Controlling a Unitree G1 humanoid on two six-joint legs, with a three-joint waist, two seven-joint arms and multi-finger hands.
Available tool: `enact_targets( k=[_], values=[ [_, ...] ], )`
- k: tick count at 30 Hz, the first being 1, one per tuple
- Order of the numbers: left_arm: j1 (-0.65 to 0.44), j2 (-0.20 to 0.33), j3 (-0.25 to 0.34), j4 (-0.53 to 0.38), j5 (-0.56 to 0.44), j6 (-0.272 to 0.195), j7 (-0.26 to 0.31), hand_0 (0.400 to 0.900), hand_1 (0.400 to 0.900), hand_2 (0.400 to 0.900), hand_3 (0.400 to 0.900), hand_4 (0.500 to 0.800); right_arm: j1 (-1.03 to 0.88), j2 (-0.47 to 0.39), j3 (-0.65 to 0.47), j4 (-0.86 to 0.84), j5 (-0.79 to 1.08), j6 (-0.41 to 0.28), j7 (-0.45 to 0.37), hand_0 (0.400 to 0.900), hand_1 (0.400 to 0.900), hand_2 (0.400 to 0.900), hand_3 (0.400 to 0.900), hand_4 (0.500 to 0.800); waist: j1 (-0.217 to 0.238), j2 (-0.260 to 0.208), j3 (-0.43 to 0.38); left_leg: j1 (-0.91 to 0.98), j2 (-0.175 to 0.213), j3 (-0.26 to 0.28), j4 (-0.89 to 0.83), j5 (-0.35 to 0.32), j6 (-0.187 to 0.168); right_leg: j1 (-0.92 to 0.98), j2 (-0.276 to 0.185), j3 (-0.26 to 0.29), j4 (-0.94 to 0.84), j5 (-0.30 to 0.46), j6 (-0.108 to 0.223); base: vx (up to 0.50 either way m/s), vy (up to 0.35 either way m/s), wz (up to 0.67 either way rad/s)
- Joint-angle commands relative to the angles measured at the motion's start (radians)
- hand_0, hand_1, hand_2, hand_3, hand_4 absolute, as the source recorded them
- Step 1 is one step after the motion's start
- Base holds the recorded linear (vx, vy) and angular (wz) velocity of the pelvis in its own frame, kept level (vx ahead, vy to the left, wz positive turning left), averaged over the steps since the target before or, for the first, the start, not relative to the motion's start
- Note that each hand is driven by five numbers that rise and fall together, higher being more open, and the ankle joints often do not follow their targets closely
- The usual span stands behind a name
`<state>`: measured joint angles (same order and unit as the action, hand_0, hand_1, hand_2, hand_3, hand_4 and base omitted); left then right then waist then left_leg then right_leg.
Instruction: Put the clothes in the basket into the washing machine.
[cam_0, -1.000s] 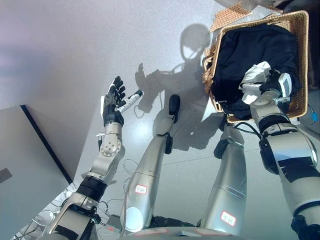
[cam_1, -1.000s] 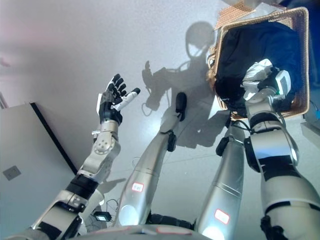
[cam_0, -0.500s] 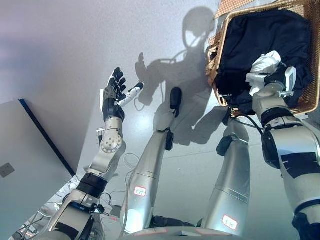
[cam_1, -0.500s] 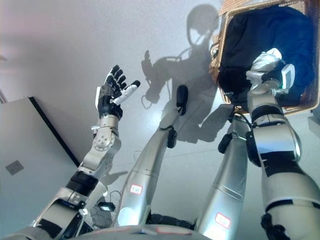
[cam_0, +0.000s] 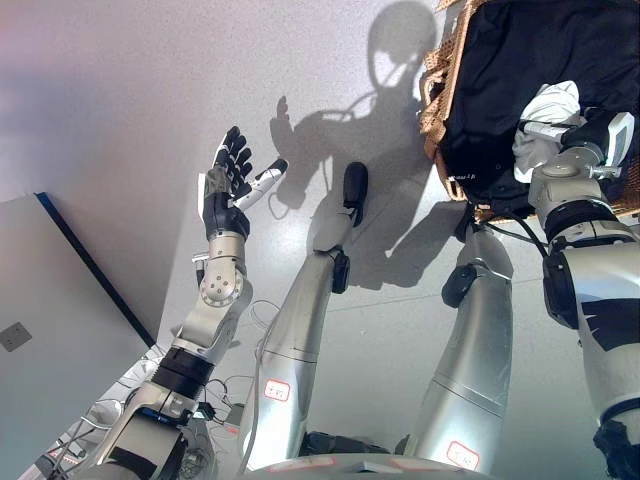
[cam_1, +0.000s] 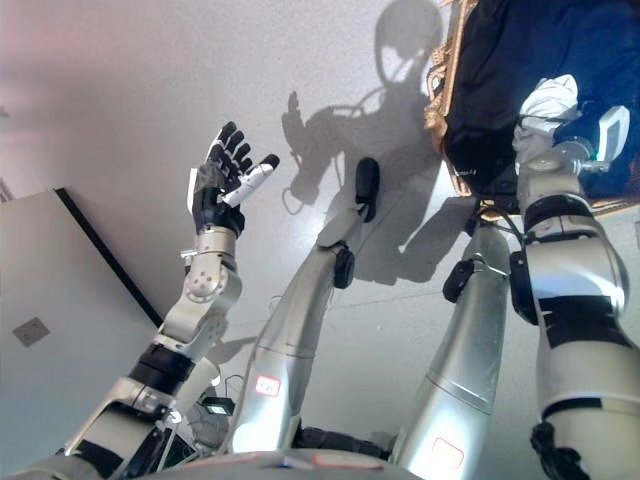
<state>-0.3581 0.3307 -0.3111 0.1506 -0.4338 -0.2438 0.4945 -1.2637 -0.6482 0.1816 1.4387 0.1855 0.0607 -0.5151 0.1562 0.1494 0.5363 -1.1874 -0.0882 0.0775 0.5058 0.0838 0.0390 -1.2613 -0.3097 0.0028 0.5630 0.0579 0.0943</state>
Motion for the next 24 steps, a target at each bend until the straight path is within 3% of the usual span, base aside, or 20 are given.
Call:
enact_targets(
  k=[1, 12, 24],
  values=[
    [0.053, 0.022, 0.092, -0.090, -0.004, -0.081, 0.040, 0.900, 0.900, 0.900, 0.900, 0.800, 0.042, -0.013, 0.063, -0.029, 0.025, -0.034, -0.005, 0.400, 0.400, 0.400, 0.400, 0.500, -0.013, 0.100, -0.016, -0.013, 0.008, -0.045, 0.064, -0.123, -0.058, 0.034, -0.028, 0.029, -0.003, -0.022, 0.035, 0.01, -0.004, -0.07],
    [0.020, -0.004, 0.105, 0.056, -0.020, -0.092, 0.049, 0.900, 0.900, 0.900, 0.900, 0.800, 0.227, 0.078, -0.056, -0.191, 0.213, -0.150, -0.023, 0.400, 0.400, 0.400, 0.400, 0.500, -0.067, 0.026, -0.016, 0.229, 0.033, -0.054, -0.086, -0.087, -0.070, 0.320, -0.010, -0.045, -0.202, 0.044, 0.051, 0.04, -0.057, -0.08],
    [0.075, -0.017, 0.129, 0.191, -0.127, -0.084, -0.019, 0.900, 0.900, 0.900, 0.900, 0.800, 0.332, 0.086, -0.328, -0.333, 0.776, -0.373, 0.043, 0.400, 0.400, 0.400, 0.400, 0.500, -0.093, 0.018, -0.025, 0.590, 0.058, -0.067, -0.282, -0.048, -0.096, 0.677, 0.004, -0.081, -0.379, 0.069, 0.061, 0.06, -0.064, -0.06]
  ],
)
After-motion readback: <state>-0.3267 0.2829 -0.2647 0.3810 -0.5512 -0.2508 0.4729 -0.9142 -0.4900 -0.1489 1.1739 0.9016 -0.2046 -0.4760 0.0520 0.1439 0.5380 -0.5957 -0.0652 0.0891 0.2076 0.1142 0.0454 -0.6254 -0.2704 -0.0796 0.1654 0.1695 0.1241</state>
